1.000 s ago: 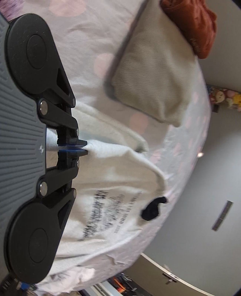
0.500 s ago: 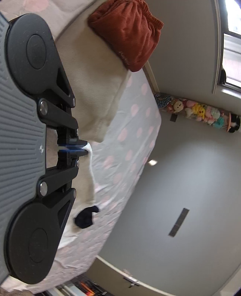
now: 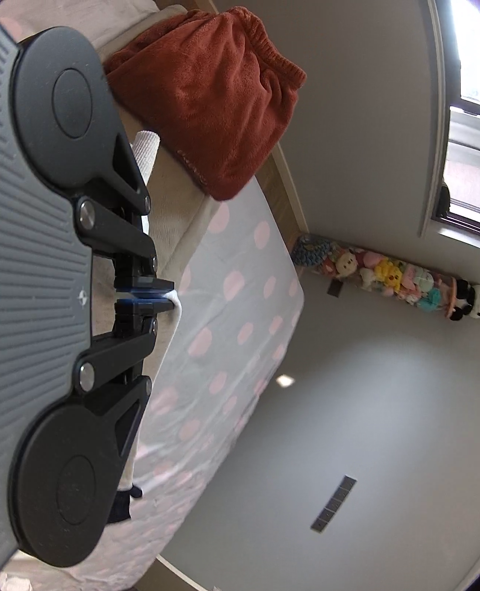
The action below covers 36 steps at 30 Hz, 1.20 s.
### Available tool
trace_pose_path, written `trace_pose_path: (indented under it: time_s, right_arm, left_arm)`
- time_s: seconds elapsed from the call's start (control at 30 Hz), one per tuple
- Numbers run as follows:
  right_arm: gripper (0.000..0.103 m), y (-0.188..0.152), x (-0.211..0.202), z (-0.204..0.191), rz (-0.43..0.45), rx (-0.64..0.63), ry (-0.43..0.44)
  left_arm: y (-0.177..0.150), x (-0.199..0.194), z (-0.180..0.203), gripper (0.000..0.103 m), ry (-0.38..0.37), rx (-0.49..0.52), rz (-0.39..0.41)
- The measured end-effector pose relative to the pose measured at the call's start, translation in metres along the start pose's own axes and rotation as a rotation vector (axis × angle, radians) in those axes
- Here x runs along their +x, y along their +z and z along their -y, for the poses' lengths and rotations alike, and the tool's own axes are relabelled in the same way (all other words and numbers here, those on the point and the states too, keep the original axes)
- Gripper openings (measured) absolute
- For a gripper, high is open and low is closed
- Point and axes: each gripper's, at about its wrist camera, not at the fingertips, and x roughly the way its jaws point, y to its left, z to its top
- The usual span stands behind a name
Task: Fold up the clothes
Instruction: 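Grasp a sleeve with the left gripper and lay it across the body, then grasp the other sleeve cuff with the right gripper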
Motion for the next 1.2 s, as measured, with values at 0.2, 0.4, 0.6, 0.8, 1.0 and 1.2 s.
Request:
trace_pose_path:
  time_s: [0.2, 0.4, 0.6, 0.8, 1.0, 1.2]
  right_arm:
    - [0.053, 0.003, 0.004, -0.005, -0.017, -0.017, -0.027]
    - [0.053, 0.004, 0.008, -0.001, -0.017, 0.005, -0.011]
    - [0.053, 0.004, 0.003, 0.006, 0.034, 0.047, 0.030]
    - [0.053, 0.010, -0.019, 0.035, 0.129, 0.134, 0.037]
    - [0.058, 0.032, -0.015, 0.095, 0.097, 0.045, -0.044]
    - [0.058, 0.018, 0.033, 0.179, -0.096, 0.169, 0.061]
  left_arm:
    - [-0.002, 0.057, -0.034, 0.001, 0.069, 0.009, -0.074]
    - [-0.013, 0.083, -0.039, 0.007, 0.140, 0.040, -0.088]
    - [-0.030, 0.058, -0.023, 0.048, 0.206, 0.077, -0.062]
    - [-0.072, 0.003, 0.015, 0.058, 0.203, 0.140, 0.002]
    - [-0.134, -0.023, 0.056, 0.059, 0.069, 0.229, -0.030]
    - [-0.183, -0.026, 0.090, 0.059, 0.028, 0.406, -0.136]
